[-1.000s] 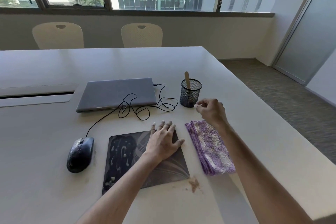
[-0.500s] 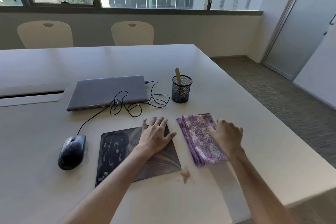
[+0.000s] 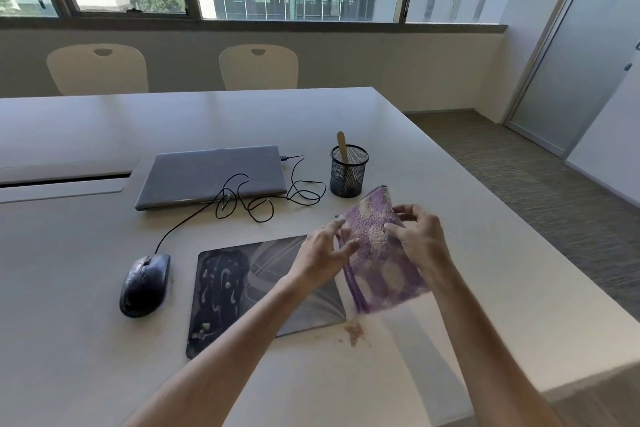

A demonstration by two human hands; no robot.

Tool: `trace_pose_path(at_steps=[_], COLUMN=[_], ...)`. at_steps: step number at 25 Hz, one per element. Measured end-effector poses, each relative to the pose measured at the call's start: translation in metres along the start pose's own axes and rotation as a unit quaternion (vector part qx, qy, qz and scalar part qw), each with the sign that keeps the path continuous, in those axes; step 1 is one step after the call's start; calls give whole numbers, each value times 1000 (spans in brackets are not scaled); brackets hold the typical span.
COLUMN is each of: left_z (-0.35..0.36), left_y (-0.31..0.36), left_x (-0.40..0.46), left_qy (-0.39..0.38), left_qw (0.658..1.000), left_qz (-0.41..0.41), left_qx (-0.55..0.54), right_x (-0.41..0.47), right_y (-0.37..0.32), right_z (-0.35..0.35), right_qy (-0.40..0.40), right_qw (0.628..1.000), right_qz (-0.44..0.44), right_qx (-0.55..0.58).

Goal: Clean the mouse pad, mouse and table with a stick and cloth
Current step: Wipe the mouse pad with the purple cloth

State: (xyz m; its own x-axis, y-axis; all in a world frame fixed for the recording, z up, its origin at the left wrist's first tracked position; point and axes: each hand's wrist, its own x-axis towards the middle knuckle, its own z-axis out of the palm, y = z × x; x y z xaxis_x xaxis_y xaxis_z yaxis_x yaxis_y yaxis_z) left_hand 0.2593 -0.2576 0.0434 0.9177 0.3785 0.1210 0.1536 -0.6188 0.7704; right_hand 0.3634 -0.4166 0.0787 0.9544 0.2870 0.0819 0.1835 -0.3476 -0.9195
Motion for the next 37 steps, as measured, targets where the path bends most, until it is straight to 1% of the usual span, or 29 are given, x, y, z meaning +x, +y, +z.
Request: trace_pose_path(at_steps=[3,5,8,11,12,13,15,17,18,20,22,24,25,26,28,30,31,33,34,35,36,37], left_z=[-8,-14,-23,-34,-37,-41,-49,-55,-58,-61,-65,-74,-78,-82,-88,-94,-97,-103,-106,-110,-115,-122], left_y=[5,6,8,12,11,10,6,1,0,-1,0,1,2,4,4,4,3,-2,-5,-10,-16,-25], left_x=[0,-2,-6,-13,-16,-18,-23,-29,-32,-38,-42,-47,-50,-53,-61,-69,-73,-80,-83,-86,-89,-93], left_qy=[19,21,5,-4,6,24,65,99,113,137,156,167,166,160,130,89,69,39,38,50,74,103], left_qw=[989,967,910,848,837,839,856,861,859,855,851,849,849,850,856,866,872,885,893,906,927,956], left_qz=[-44,-83,-138,-159,-161,-161,-153,-132,-118,-92,-76,-73,-72,-68,-46,-18,-8,-4,-12,-25,-38,-47], left_qx=[-138,-240,-391,-506,-522,-520,-489,-482,-485,-491,-496,-496,-496,-498,-499,-492,-485,-465,-448,-420,-365,-269], right_x=[-5,-7,-9,-11,-13,-15,-20,-25,-29,-39,-48,-60,-65,-70,-77,-80,-78,-72,-71,-68,-67,-65], right_y=[-19,-27,-34,-38,-39,-40,-40,-41,-43,-48,-54,-62,-66,-70,-76,-82,-83,-82,-83,-82,-82,-81], right_z=[4,6,13,22,25,29,37,46,52,63,75,88,94,100,111,118,122,127,127,128,129,129], right_qy=[-17,-35,-65,-78,-76,-72,-48,-19,-10,-7,-16,-43,-70,-103,-154,-174,-187,-222,-230,-221,-197,-166], right_qw=[991,978,950,942,945,951,971,993,997,994,983,967,962,960,966,975,977,962,958,963,973,981], right_qz=[-13,-2,27,32,29,23,0,-38,-59,-102,-154,-202,-209,-204,-177,-133,-95,-17,-8,-21,-47,-81], right_qx=[135,206,303,324,316,301,234,114,57,-30,-94,-149,-161,-160,-110,-16,46,160,173,156,113,65])
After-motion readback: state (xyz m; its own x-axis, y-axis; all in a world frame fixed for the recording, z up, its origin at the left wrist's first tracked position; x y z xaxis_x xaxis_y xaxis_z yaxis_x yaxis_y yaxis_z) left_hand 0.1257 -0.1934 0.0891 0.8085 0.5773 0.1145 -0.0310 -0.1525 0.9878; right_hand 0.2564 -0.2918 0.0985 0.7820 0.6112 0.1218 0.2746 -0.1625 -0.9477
